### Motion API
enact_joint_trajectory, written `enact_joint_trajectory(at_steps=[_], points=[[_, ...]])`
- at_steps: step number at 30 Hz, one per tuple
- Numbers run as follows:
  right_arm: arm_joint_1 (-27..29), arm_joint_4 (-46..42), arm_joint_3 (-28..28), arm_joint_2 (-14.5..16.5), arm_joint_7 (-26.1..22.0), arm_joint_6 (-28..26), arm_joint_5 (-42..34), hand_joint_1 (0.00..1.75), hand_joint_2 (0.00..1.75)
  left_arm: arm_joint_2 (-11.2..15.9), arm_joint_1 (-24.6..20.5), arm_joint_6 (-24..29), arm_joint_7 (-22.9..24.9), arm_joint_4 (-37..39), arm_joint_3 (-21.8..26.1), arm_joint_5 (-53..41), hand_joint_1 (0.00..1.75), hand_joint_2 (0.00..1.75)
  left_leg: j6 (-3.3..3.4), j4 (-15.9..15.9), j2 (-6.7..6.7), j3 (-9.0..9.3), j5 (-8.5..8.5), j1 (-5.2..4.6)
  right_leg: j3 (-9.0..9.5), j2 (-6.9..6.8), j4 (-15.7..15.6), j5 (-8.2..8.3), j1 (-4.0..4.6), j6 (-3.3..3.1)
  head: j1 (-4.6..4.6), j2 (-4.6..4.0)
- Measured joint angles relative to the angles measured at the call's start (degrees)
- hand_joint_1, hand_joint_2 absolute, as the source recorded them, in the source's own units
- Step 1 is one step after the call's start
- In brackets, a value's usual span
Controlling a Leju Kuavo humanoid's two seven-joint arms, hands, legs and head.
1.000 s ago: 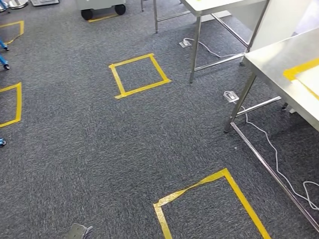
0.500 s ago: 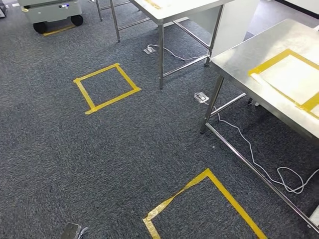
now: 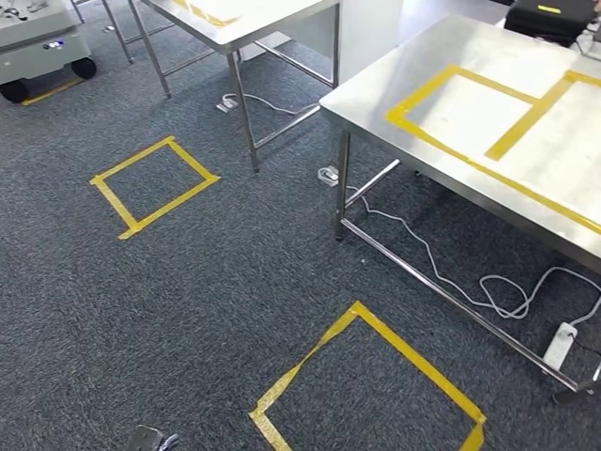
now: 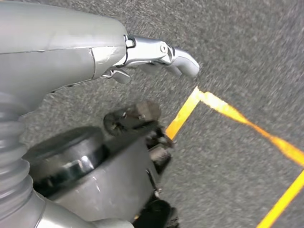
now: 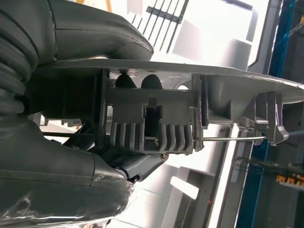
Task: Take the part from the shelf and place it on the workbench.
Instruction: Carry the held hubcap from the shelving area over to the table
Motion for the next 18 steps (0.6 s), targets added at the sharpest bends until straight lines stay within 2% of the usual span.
enact_joint_trajectory(at_steps=[1,2,3,4,5,7,8,9,11,12,13,14,15,16,17,18], points=[[0.02,0.00,0.01,0.00,0.05,-0.01,0.07,1.75,1.75,0.05,0.00,0.04,0.00,-0.01,-0.10,0.34,0.00,1.75,0.21,3.91,-0.70,-0.95,-2.55,-0.24,-0.60,0.68,0.02,0.61,0.22,-0.25,-0.04,0.00],[0.08,0.00,0.02,0.00,0.10,-0.01,0.15,1.75,1.75,0.13,-0.02,0.11,0.00,-0.02,-0.23,0.70,0.00,1.75,0.57,7.08,-1.14,-1.51,-4.15,-0.56,-1.33,1.41,0.04,1.16,0.52,-0.48,-0.06,0.00],[0.13,0.00,0.04,0.00,0.16,0.00,0.25,1.75,1.75,0.24,-0.04,0.20,-0.02,-0.06,-0.39,1.01,0.00,1.75,1.18,8.30,-1.38,-1.23,-4.38,-0.95,-1.96,2.14,0.04,1.58,0.86,-0.70,-0.08,0.00],[0.15,-0.01,0.08,0.00,0.21,0.01,0.38,1.75,1.75,0.40,-0.06,0.31,-0.13,-0.17,-0.65,1.25,0.00,1.75,2.06,7.45,-1.65,0.01,-3.68,-1.51,-2.62,2.92,0.01,1.89,1.22,-0.92,-0.05,0.00],[0.16,-0.01,0.13,0.00,0.27,0.01,0.53,1.75,1.75,0.65,-0.08,0.55,-0.31,-0.36,-1.00,1.38,0.00,1.75,3.16,4.30,-2.15,2.26,-2.34,-2.25,-3.15,3.68,-0.05,2.11,1.49,-1.13,-0.05,0.00],[0.07,-0.01,0.21,0.00,0.47,0.00,0.95,1.75,1.75,1.48,-0.08,1.53,-0.79,-0.95,-2.03,1.10,0.00,1.75,5.64,-4.25,-4.03,7.98,-0.67,-3.95,-3.95,5.01,-0.18,2.48,1.78,-1.39,-0.01,0.00],[0.04,0.01,0.26,0.00,0.62,-0.01,1.16,1.75,1.75,2.03,-0.10,2.31,-0.91,-1.25,-2.64,0.71,0.00,1.75,6.39,-7.43,-4.63,10.01,-0.53,-4.51,-4.03,5.55,-0.26,2.65,1.84,-1.39,-0.02,0.00],[0.00,0.02,0.31,0.00,0.82,-0.02,1.42,1.75,1.75,2.55,-0.16,3.16,-0.86,-1.55,-3.31,0.36,0.00,1.75,6.79,-9.51,-4.85,11.31,-0.71,-4.80,-4.00,6.01,-0.11,3.10,1.90,-1.28,-0.05,0.00],[0.04,0.01,0.43,0.00,1.23,-0.10,1.90,1.75,1.75,3.48,-0.36,4.68,-0.48,-2.10,-4.71,0.07,0.00,1.75,6.73,-11.16,-3.83,12.34,-0.68,-4.65,-3.88,6.44,0.34,3.85,2.14,-0.83,-0.13,0.00],[0.06,-0.01,0.50,0.00,1.40,-0.15,2.12,1.75,1.75,3.84,-0.45,5.20,-0.27,-2.39,-5.47,0.10,0.00,1.75,6.64,-11.72,-3.31,12.93,-0.57,-4.51,-4.06,5.81,0.90,3.79,2.33,-0.65,-0.07,0.00],[0.03,-0.03,0.57,-0.01,1.51,-0.21,2.28,1.75,1.75,4.19,-0.47,5.60,-0.16,-2.66,-6.24,0.18,0.00,1.75,6.54,-12.04,-2.76,13.49,-0.52,-4.37,-4.64,4.70,2.00,2.93,2.48,-0.51,0.07,0.00],[-0.03,-0.04,0.65,-0.01,1.59,-0.27,2.39,1.75,1.75,4.50,-0.44,5.92,-0.08,-2.90,-7.05,0.31,0.00,1.75,6.36,-12.23,-2.21,13.99,-0.54,-4.22,-5.88,3.43,4.24,1.45,2.51,-0.44,0.18,0.00],[-0.06,-0.04,0.73,-0.02,1.63,-0.31,2.44,1.75,1.75,4.78,-0.39,6.19,-0.07,-3.04,-7.82,0.44,0.00,1.75,6.21,-12.31,-1.64,14.36,-0.78,-4.14,-7.65,2.27,7.71,-0.31,2.44,-0.27,0.32,0.00],[-0.07,-0.03,0.80,-0.02,1.68,-0.35,2.45,1.75,1.75,5.04,-0.31,6.47,-0.07,-3.13,-8.63,0.58,0.00,1.75,6.00,-12.33,-1.02,14.76,-1.16,-3.97,-9.88,1.70,11.71,-1.93,2.20,0.03,0.36,0.00],[-0.01,-0.01,0.87,-0.02,1.74,-0.37,2.43,1.75,1.75,5.30,-0.24,6.74,-0.07,-3.16,-9.35,0.75,0.00,1.75,5.67,-12.32,-0.37,15.25,-1.63,-3.71,-11.93,1.47,15.03,-2.87,1.88,0.55,0.36,0.00],[0.08,0.01,0.93,-0.02,1.79,-0.38,2.37,1.75,1.75,5.52,-0.18,7.01,-0.07,-3.17,-10.00,0.99,0.00,1.75,5.25,-12.32,0.26,15.91,-2.20,-3.31,-13.22,1.32,16.58,-2.79,1.47,1.31,0.36,0.00]])
